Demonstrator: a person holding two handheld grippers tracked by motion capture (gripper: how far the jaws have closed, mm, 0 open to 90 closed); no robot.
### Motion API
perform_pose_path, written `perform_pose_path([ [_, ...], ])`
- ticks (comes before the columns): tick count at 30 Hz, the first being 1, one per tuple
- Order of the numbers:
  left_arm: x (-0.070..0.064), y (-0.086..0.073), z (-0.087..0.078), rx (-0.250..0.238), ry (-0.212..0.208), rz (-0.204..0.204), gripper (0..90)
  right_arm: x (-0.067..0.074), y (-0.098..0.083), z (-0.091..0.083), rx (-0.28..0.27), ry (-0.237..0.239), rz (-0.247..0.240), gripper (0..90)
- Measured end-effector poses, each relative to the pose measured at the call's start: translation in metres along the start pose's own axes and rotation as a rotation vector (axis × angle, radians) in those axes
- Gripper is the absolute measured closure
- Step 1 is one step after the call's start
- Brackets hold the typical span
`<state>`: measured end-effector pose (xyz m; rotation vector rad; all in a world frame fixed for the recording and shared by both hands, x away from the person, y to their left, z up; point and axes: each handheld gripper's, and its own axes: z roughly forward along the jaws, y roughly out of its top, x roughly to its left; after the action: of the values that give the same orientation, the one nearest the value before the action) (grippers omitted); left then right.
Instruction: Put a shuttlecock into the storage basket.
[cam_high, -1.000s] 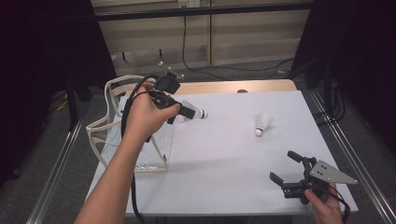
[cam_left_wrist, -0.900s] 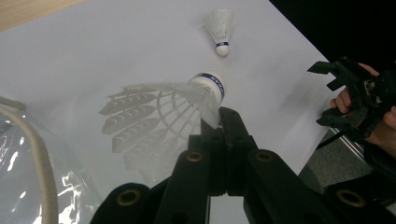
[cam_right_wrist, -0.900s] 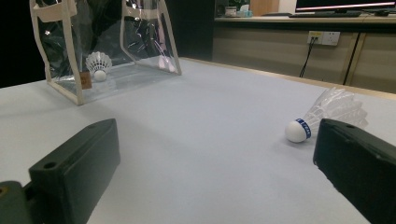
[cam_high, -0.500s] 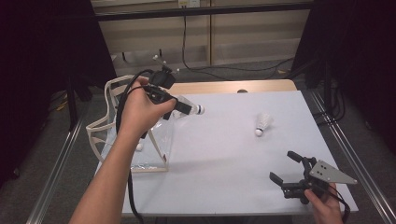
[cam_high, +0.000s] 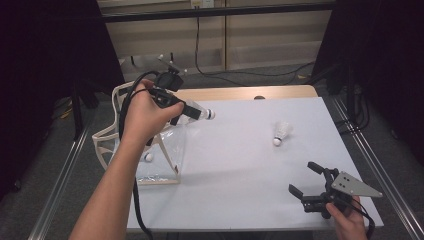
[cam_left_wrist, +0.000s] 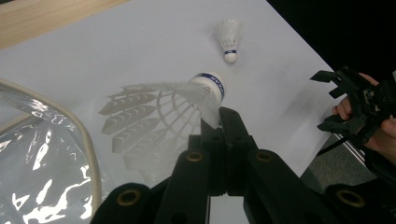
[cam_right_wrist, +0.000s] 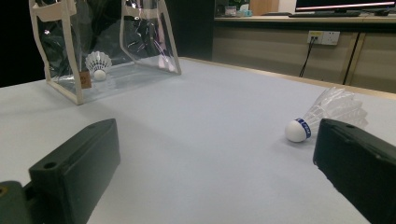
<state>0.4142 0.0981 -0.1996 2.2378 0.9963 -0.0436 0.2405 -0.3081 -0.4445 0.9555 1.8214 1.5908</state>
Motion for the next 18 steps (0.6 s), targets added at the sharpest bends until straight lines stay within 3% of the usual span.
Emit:
perform_pose_path([
  [18,0.007,0.001,-0.011,-0.007,0.01,-0.013,89.9,0.0,0.0,0.0,-0.001,0.001,0.0,0.3],
])
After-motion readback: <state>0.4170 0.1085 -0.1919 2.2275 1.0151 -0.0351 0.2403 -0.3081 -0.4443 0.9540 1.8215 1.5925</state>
